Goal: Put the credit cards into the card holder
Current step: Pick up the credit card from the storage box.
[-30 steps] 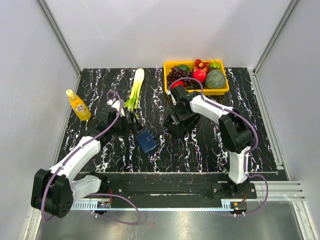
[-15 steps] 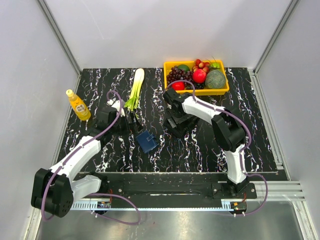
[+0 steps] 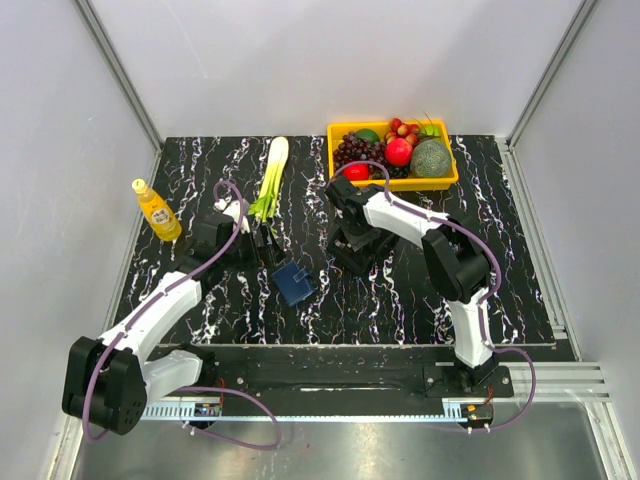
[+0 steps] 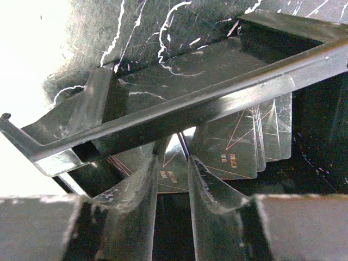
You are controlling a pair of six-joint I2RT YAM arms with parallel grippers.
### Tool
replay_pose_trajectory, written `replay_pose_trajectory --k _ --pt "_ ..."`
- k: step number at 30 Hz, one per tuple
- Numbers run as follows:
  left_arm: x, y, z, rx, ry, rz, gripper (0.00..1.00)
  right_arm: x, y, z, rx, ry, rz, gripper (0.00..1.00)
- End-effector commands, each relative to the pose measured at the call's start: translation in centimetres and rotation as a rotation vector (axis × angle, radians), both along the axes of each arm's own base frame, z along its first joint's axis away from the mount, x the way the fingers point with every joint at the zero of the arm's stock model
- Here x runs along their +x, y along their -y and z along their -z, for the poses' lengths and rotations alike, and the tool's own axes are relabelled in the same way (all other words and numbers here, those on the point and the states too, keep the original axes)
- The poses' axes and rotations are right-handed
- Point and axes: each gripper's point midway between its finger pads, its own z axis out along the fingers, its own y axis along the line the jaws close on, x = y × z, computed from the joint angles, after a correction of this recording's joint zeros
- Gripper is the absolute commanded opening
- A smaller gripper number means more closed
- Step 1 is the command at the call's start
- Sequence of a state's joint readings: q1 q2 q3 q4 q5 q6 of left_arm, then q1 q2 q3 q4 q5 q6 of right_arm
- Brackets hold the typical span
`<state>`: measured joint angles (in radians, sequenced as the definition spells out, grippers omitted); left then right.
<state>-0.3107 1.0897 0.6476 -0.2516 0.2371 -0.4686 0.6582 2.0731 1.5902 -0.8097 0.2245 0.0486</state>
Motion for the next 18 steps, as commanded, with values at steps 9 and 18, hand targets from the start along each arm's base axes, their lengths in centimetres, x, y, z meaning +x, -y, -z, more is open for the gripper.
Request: replay_pose_trajectory --k 9,18 --pt "0.6 0.6 -0.5 -0.02 0.027 0.022 0.99 0.9 -1.8 -1.8 0.091 0.044 -0.027 0.0" --pt "0.5 0.7 -0.4 -0.021 0.029 0.026 0.99 1.8 -2.3 -7.0 0.2 0.183 -0.012 0.12"
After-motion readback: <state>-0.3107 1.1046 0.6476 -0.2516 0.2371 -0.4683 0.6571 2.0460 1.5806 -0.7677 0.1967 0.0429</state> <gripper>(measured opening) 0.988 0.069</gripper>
